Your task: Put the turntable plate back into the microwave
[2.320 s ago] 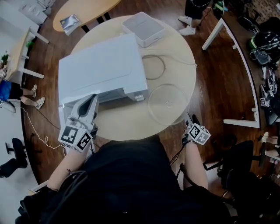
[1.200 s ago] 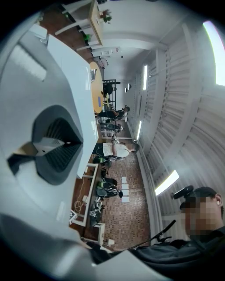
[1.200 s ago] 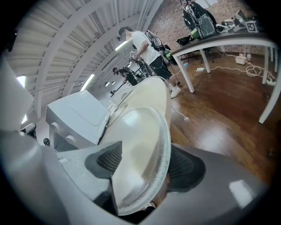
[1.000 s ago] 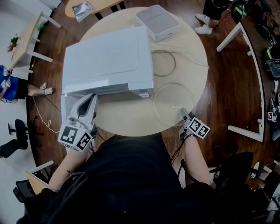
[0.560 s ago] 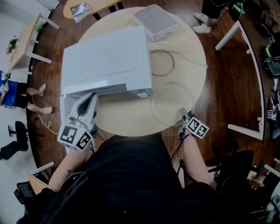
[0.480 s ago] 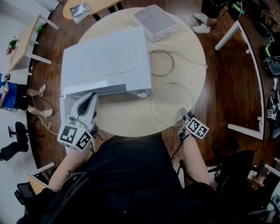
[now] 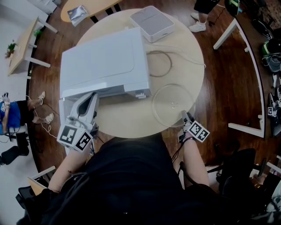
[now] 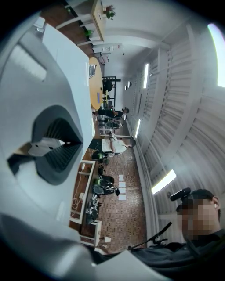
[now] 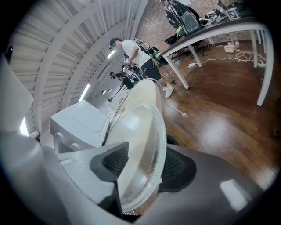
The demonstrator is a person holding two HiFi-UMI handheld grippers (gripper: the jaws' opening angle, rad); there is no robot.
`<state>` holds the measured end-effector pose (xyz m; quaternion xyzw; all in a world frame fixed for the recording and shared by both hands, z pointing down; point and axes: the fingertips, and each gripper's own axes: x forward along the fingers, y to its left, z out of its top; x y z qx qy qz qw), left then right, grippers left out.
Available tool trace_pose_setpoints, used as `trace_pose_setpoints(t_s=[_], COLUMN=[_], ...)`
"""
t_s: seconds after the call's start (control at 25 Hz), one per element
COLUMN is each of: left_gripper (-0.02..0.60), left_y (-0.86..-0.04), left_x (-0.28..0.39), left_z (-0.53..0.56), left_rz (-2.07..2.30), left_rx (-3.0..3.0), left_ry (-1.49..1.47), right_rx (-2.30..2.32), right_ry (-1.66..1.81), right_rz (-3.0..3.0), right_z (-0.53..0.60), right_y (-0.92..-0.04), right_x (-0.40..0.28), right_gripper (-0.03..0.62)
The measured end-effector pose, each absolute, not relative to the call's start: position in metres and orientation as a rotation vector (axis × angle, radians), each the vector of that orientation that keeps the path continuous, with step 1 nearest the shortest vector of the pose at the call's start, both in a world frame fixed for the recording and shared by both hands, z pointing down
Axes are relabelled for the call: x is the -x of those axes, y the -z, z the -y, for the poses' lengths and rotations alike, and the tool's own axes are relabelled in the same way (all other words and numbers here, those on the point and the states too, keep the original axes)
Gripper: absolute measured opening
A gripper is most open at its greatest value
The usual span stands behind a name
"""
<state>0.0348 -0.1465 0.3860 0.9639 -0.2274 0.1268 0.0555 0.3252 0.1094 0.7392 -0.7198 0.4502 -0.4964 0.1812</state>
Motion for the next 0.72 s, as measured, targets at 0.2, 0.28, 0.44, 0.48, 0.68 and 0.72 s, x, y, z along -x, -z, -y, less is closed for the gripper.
trace_pose_setpoints(t_s=[0.2, 0.28, 0.44, 0.48, 0.68, 0.72], left_gripper=[0.006, 0.006, 0.006, 0.006, 0.006, 0.006], left_y=[-0.386, -0.386, -0.388, -0.388, -0.385, -0.384], left_x=[-0.043, -0.045, -0.047, -0.047, -0.043, -0.042], left_z=[0.141, 0.140, 0.139, 0.139, 0.140, 0.141], left_rz=[0.665, 0.662, 0.669, 0.674, 0.710, 0.718], left_rx=[-2.916, -2.913, -2.906, -2.903, -2.889, -2.884], left_ry=[-0.368, -0.362, -0.357, -0.356, -0.338, -0.330], right_rx=[2.020, 2.006, 1.944, 1.925, 1.871, 1.869], right_ry=[1.366, 1.352, 1.300, 1.289, 1.278, 1.280], right_rz=[-1.274, -1.277, -1.275, -1.272, -1.249, -1.247], right_z=[-0.121, -0.124, -0.128, -0.129, -0.131, -0.131], right_y=[-0.735, -0.734, -0.729, -0.728, -0.725, -0.725], right_x=[-0.324, -0.326, -0.326, -0.325, -0.321, -0.321], right_gripper=[0.175, 0.169, 0.142, 0.137, 0.117, 0.117])
